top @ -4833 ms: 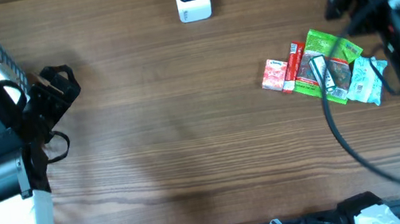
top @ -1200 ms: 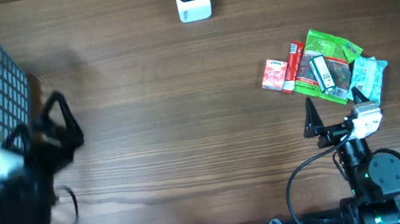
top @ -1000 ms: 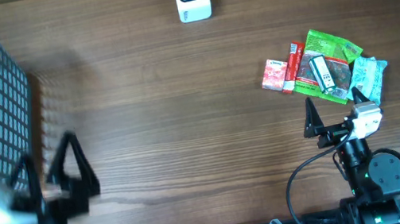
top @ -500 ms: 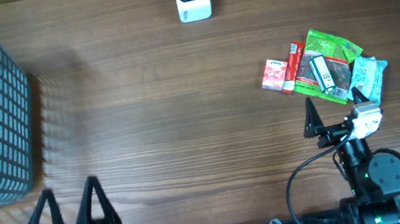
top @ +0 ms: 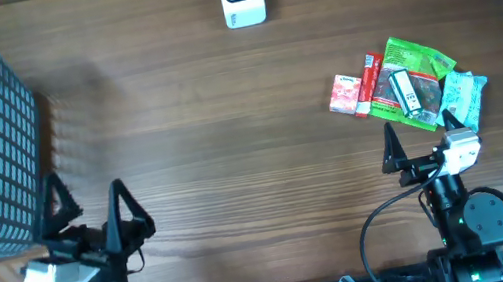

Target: Scan the item barcode

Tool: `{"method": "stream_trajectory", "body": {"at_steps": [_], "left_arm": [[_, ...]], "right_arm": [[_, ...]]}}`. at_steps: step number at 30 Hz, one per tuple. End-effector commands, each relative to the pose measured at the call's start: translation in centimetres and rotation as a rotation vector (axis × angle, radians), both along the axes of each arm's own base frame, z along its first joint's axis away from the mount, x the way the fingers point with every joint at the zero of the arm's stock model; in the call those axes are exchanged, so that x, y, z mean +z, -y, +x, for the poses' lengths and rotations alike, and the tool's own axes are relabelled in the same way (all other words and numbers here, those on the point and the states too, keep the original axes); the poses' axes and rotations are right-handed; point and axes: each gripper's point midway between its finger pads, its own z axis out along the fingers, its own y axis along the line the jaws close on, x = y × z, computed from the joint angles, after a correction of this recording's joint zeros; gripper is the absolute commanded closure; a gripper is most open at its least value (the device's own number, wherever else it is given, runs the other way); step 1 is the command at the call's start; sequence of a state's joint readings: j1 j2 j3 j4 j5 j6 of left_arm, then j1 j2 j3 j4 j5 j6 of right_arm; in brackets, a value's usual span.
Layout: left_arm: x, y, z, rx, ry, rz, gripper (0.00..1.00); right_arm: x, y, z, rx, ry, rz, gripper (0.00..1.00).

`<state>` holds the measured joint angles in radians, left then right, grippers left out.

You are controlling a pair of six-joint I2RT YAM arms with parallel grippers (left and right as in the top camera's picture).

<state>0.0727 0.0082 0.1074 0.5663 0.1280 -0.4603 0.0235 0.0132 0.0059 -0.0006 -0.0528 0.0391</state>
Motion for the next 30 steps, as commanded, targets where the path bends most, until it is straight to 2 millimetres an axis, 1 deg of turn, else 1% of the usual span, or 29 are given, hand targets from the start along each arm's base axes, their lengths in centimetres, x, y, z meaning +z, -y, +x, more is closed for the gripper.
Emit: {"method": "stream_trajectory", "body": {"at_steps": [1, 5, 8, 12, 14, 17, 18, 20, 24, 30], "left_arm": [[-2.7, -0.5, 1.6, 0.024, -0.093, -0.012, 0.00], [-8.1, -1.8, 4.1, 0.086, -0.303, -0.058, 0.00], [-11.5, -2.6, 5.1, 0.121, -0.417, -0.077, 0.00], [-15.3, -3.1, 5.7, 0.155, -0.566, -0.084, 0.00], [-16.8, -3.1, 5.8, 0.167, -0.630, -0.052, 0.00], [-19.4, -3.0, 5.8, 0.190, -0.735, 0.041, 0.00], [-19.4, -2.6, 5.8, 0.191, -0.732, 0.127, 0.00], [-19.4, -2.0, 5.8, 0.186, -0.727, 0.230, 0.00], [-19.4, -2.0, 5.8, 0.196, -0.724, 0.279, 0.00], [-19.4, -1.0, 5.9, 0.182, -0.704, 0.412, 0.00]], "right_arm": [[0.3, -0.4, -0.1, 0.021, 0.013, -0.010, 0.00], [0.3, -0.4, -0.1, 0.021, 0.013, -0.011, 0.00], [0.3, -0.4, -0.1, 0.021, 0.013, -0.011, 0.01], [0.3, -0.4, -0.1, 0.021, 0.013, -0.010, 0.00], [0.3, -0.4, -0.1, 0.021, 0.013, -0.010, 0.00], [0.3, -0.4, -0.1, 0.021, 0.013, -0.011, 0.00], [0.3, -0.4, -0.1, 0.021, 0.013, -0.010, 0.00], [0.3, -0.4, -0.1, 0.021, 0.013, -0.010, 0.00], [0.3, -0.4, -0.1, 0.021, 0.013, -0.010, 0.00], [0.3, -0.4, -0.1, 0.021, 0.013, -0.011, 0.00]]}}
